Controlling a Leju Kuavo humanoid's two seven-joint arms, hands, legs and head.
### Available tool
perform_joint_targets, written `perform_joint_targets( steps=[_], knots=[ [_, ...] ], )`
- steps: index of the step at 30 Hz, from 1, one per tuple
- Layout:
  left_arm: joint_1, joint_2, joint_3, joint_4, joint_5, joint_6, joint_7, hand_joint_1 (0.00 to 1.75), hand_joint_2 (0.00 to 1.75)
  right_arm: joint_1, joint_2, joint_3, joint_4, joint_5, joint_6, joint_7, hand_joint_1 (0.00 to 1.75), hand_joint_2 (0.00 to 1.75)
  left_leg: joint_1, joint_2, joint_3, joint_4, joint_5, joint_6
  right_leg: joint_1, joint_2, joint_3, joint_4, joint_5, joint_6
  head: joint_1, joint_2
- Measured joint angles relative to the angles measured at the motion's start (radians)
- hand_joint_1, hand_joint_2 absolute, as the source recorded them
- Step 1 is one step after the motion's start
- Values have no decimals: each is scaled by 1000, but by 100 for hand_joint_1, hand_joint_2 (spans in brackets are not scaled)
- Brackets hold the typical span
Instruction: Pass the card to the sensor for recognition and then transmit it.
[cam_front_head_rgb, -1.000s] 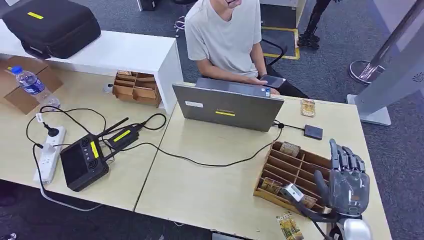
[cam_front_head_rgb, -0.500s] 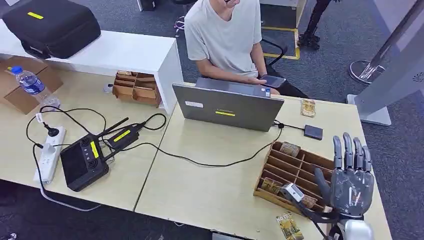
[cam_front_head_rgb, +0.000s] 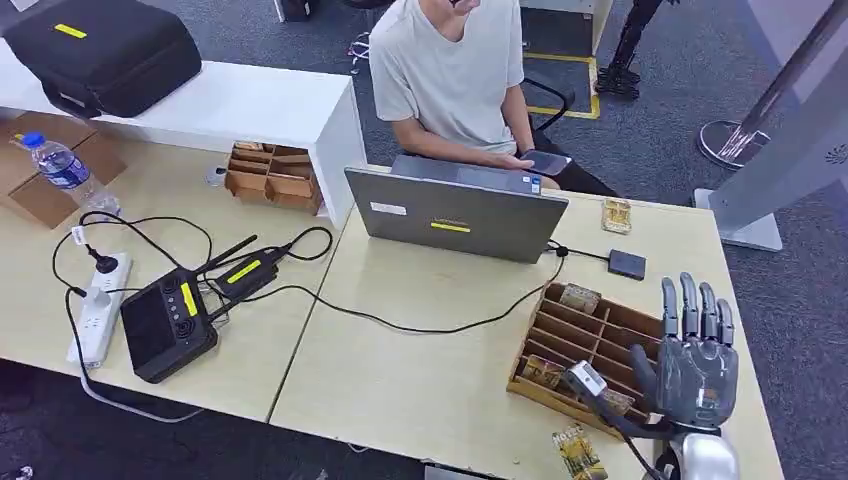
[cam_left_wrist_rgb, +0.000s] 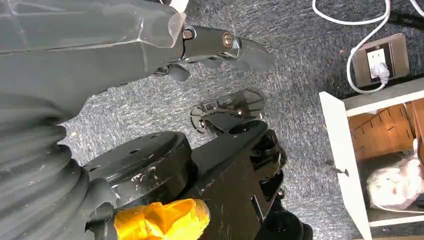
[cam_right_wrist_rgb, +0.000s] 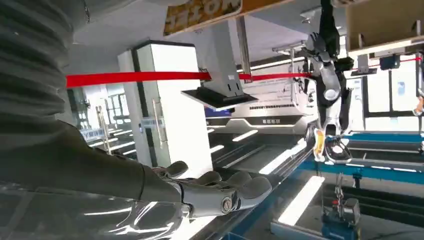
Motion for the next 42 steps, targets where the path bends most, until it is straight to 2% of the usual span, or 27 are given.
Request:
perform_joint_targets(
  steps=[14,42],
  knots=[
    [0,0,0,0,-4,-1,0,0,175,-43,0,-8,81,10,1,8,0,175,0,0,0,0,0,0,0,0,0,0,0,0,0,0],
    [0,0,0,0,-5,0,0,0,175,-63,0,-8,103,11,2,8,0,175,0,0,0,0,0,0,0,0,0,0,0,0,0,0]
  ],
)
